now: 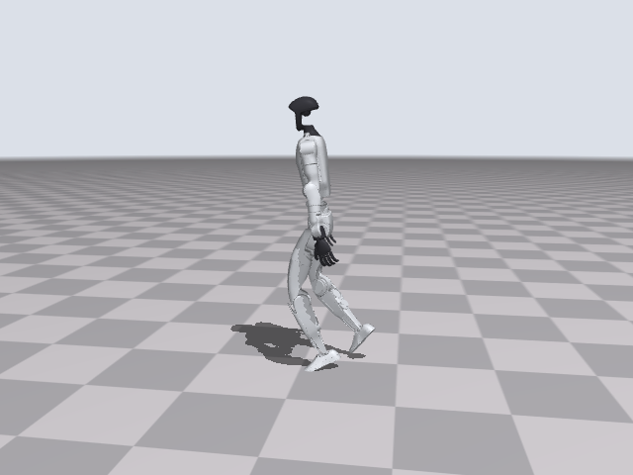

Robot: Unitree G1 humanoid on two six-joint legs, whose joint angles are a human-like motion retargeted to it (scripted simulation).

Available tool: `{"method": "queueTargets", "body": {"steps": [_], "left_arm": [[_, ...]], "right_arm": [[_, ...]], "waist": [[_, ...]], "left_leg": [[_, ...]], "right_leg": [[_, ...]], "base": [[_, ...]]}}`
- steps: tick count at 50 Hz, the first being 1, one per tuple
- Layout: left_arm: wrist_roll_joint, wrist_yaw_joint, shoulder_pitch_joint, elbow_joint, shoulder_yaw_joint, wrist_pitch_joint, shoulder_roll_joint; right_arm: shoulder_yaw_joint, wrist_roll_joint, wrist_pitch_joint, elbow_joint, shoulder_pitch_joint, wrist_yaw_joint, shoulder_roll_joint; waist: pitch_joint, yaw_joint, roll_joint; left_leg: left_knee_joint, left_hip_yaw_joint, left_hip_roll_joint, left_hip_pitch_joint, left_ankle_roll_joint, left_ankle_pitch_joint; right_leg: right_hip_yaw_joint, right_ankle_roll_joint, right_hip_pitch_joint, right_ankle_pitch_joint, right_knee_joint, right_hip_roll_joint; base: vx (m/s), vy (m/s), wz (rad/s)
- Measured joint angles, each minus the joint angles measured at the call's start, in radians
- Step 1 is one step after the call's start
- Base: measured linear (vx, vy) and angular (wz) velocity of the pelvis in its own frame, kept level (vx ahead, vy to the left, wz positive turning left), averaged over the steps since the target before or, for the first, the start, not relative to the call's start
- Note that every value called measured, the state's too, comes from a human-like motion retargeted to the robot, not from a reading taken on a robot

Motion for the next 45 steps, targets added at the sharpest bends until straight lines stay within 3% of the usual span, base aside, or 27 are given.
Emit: {"method": "queueTargets", "body": {"steps": [2,4,8,11,14,18,20,22,25,29,32,35,38,40,42,45], "left_arm": [[-0.019,0.009,-0.019,-0.025,-0.012,-0.013,0.003],[-0.034,0.022,-0.042,-0.043,-0.027,-0.021,0.011],[-0.052,0.025,-0.095,-0.077,-0.069,-0.039,0.027],[-0.057,0.011,-0.128,-0.117,-0.09,-0.056,0.035],[-0.059,0.005,-0.158,-0.169,-0.109,-0.073,0.045],[-0.063,0.005,-0.189,-0.238,-0.136,-0.1,0.063],[-0.07,0.009,-0.189,-0.26,-0.151,-0.109,0.071],[-0.063,0.016,-0.172,-0.265,-0.149,-0.108,0.063],[-0.039,0.029,-0.134,-0.251,-0.115,-0.101,0.041],[-0.015,0.075,-0.085,-0.163,-0.07,-0.081,0.012],[0.013,0.041,-0.056,-0.099,-0.056,-0.059,0.006],[0.031,0.011,-0.034,-0.045,-0.028,-0.027,0.005],[0.012,0.013,-0.013,0.006,0.0,-0.009,0.002],[-0.007,0.009,-0.002,0.038,0.004,-0.007,-0.011],[-0.012,-0.002,0.004,0.055,0.01,-0.004,-0.012],[-0.004,-0.024,0.007,0.069,0.012,0.0,-0.016]], "right_arm": [[-0.021,-0.012,0.009,0.04,0.022,0.04,-0.016],[-0.052,-0.009,0.021,0.086,0.043,0.09,-0.026],[-0.128,0.032,0.052,0.17,0.08,0.187,-0.044],[-0.163,0.087,0.058,0.203,0.106,0.216,-0.055],[-0.177,0.147,0.038,0.215,0.122,0.223,-0.056],[-0.165,0.171,0.022,0.21,0.124,0.225,-0.04],[-0.145,0.147,0.025,0.207,0.119,0.244,-0.029],[-0.13,0.099,0.04,0.205,0.108,0.268,-0.022],[-0.102,0.046,0.058,0.179,0.078,0.269,-0.012],[-0.065,0.017,0.088,0.126,0.024,0.287,-0.005],[-0.054,0.01,0.101,0.09,-0.02,0.261,-0.003],[-0.03,0.029,0.096,0.062,-0.07,0.19,-0.004],[-0.007,0.033,0.074,0.018,-0.106,0.144,0.004],[-0.009,0.028,0.049,-0.015,-0.121,0.14,0.001],[-0.009,0.028,0.027,-0.046,-0.137,0.156,0.003],[0.002,0.054,0.008,-0.08,-0.153,0.171,0.004]], "waist": [[-0.005,-0.024,-0.002],[-0.009,-0.047,-0.013],[-0.008,-0.09,-0.06],[0.014,-0.114,-0.113],[0.045,-0.111,-0.181],[0.09,-0.089,-0.245],[0.092,-0.069,-0.241],[0.092,-0.064,-0.22],[0.105,-0.04,-0.188],[0.098,-0.01,-0.146],[0.079,0.009,-0.142],[0.059,0.028,-0.149],[0.04,0.035,-0.167],[0.012,-0.002,-0.183],[0.012,-0.01,-0.16],[0.029,0.018,-0.111]], "left_leg": [[-0.02,0.019,0.0,0.034,0.0,0.009],[-0.052,0.036,-0.013,0.074,0.0,0.021],[-0.135,0.042,-0.084,0.167,0.0,0.043],[-0.161,0.055,-0.144,0.247,0.0,0.031],[-0.137,0.054,-0.216,0.311,0.0,0.011],[-0.021,0.064,-0.234,0.373,0.0,-0.076],[0.062,0.076,-0.195,0.392,0.0,-0.141],[0.161,0.04,-0.164,0.399,0.0,-0.204],[0.297,0.067,-0.084,0.43,0.0,-0.176],[0.515,0.003,-0.031,0.326,0.0,-0.016],[0.599,0.003,0.011,0.228,0.0,-0.083],[0.523,0.071,0.041,0.136,0.0,-0.109],[0.292,0.189,-0.019,0.06,0.0,-0.102],[0.007,0.191,-0.191,-0.012,0.0,0.0],[-0.229,0.106,-0.251,-0.04,-0.148,0.074],[-0.45,-0.022,-0.267,-0.081,-0.362,0.13]], "right_leg": [[0.004,-0.022,-0.041,0.006,0.092,-0.018],[0.002,-0.005,-0.064,-0.039,0.105,-0.019],[-0.003,-0.004,-0.086,-0.027,-0.084,0.007],[-0.007,-0.052,-0.07,-0.007,-0.337,0.017],[0.067,-0.146,-0.06,0.045,-0.558,0.029],[0.138,-0.199,-0.029,0.048,-0.675,0.039],[0.181,-0.162,0.003,-0.122,-0.619,0.067],[0.102,-0.196,0.018,-0.219,-0.573,0.077],[0.188,-0.168,0.074,-0.298,-0.536,0.134],[0.201,-0.159,0.169,-0.287,-0.611,0.18],[0.197,-0.132,0.209,-0.248,-0.663,0.176],[0.171,-0.094,0.237,-0.213,-0.711,0.152],[0.153,-0.032,0.257,-0.179,-0.753,0.098],[0.104,0.035,0.246,-0.155,-0.783,0.026],[0.083,0.052,0.272,-0.165,-0.8,0.054],[0.088,0.07,0.338,-0.18,-0.833,0.118]], "base": [[0.62,0.08,0.0],[0.51,0.02,0.19],[0.47,-0.1,0.39],[0.56,-0.2,0.1],[0.44,-0.24,-0.28],[0.67,-0.48,-0.41],[0.72,-0.47,-0.43],[0.72,-0.43,-0.41],[0.66,-0.26,-0.62],[0.48,-0.06,-0.26],[0.54,0.03,0.26],[0.4,0.33,0.45],[0.16,0.64,0.78],[0.2,0.67,1.55],[0.46,0.15,0.76],[0.49,-0.02,-0.13]]}}
